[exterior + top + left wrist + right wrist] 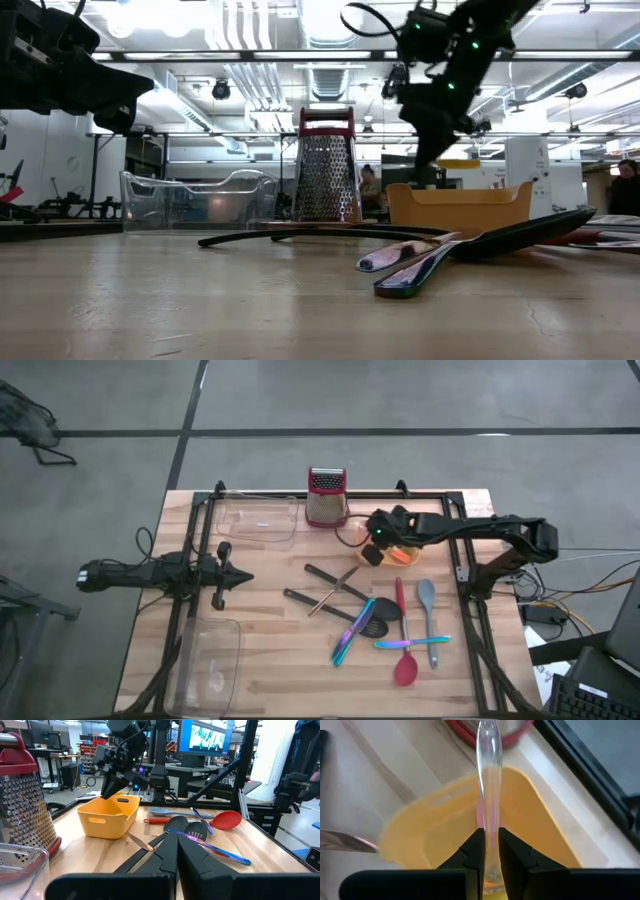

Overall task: Pick & Place Kitchen Items
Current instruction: Put the yellow spatula into the yellow bin, then put the brown knife into the top transparent bin

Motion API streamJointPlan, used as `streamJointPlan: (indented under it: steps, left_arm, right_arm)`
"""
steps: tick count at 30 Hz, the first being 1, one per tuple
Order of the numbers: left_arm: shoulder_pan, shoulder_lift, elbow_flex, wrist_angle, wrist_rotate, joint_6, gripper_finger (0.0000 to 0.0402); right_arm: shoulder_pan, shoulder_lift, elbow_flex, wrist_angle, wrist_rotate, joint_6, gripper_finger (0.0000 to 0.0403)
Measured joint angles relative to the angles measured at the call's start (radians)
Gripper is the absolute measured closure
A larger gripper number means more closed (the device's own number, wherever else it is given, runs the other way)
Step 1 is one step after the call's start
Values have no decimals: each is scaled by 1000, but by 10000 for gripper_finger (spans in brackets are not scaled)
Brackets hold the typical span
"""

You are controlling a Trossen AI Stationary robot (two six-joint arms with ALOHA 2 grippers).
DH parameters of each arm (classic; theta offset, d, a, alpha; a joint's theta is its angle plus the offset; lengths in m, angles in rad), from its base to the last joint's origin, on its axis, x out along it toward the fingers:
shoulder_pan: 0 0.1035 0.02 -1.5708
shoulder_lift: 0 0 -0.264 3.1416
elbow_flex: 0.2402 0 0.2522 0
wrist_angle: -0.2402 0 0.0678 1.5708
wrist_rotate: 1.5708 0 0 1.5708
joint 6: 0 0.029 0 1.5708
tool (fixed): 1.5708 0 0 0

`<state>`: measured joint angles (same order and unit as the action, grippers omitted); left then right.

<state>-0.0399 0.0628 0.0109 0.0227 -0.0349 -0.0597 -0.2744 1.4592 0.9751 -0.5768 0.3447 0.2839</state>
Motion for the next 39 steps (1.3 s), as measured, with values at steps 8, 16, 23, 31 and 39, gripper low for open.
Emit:
streamJointPlan:
  steps: [8, 16, 23, 31, 39]
  left_arm:
    - [0, 0, 0, 0, 0, 0, 396]
    - [0, 0, 0, 0, 0, 0, 396]
    - [0, 0, 0, 0, 0, 0, 396]
    - [0, 0, 0, 0, 0, 0, 396]
    - [0, 0, 0, 0, 0, 0, 396]
  right_arm:
    - [-18, -38, -128, 92, -1, 61, 365]
    - [-27, -30, -168, 154, -1, 79, 364]
    - [-28, -30, -183, 144, -2, 88, 355]
    - [-28, -30, -188, 170, -2, 48, 322]
    - [-27, -29, -186, 194, -2, 30, 264]
